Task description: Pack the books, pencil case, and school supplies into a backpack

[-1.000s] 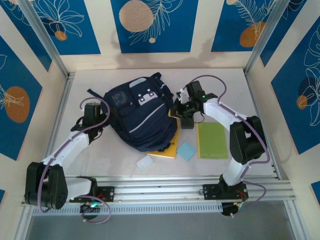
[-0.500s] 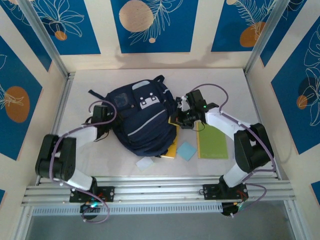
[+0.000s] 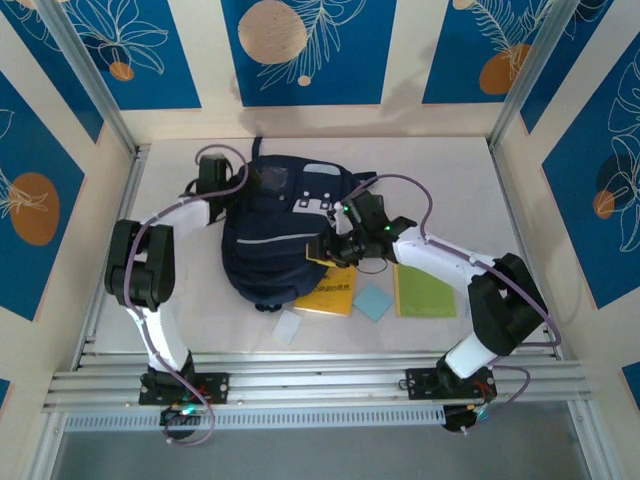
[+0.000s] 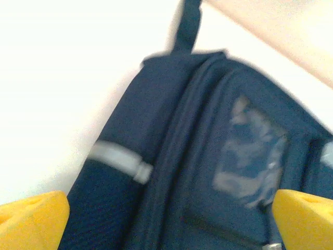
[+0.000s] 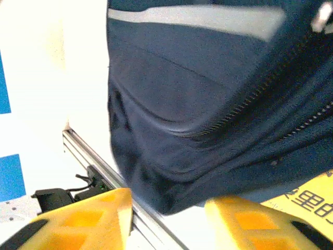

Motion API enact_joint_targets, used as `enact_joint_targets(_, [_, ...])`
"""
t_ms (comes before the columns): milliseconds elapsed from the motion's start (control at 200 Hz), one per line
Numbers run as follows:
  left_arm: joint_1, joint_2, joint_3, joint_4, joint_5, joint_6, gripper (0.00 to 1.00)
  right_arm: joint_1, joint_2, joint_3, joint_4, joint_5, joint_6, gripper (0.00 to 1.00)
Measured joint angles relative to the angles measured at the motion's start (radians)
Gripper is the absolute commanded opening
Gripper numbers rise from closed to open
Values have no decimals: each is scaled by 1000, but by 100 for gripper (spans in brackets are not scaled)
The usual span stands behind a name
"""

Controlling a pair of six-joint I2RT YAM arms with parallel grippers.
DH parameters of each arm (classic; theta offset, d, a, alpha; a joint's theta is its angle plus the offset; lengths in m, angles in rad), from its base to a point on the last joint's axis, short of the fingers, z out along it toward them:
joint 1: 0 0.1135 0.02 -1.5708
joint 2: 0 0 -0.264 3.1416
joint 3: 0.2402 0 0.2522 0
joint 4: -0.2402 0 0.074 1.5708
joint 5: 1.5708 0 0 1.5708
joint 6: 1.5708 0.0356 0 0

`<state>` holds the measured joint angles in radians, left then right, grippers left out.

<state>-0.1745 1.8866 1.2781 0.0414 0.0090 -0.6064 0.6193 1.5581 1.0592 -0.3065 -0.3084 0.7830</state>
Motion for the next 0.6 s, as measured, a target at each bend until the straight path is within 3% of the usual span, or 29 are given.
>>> enact_joint_targets(95, [2, -8, 98, -80, -31, 63, 100, -40, -20, 13, -27, 6, -36, 55])
enact_joint_targets(200, [2, -64, 83, -154, -55, 93, 100, -119, -54, 14, -56, 23, -78, 58])
enact_joint_targets(415, [-17, -339, -190, -259, -43, 77, 100, -308, -47, 14, -45, 63, -136, 75])
enact_joint_targets(600, [-137, -558, -385, -335, -24, 10, 100, -424, 92, 39, 19, 72, -148, 75])
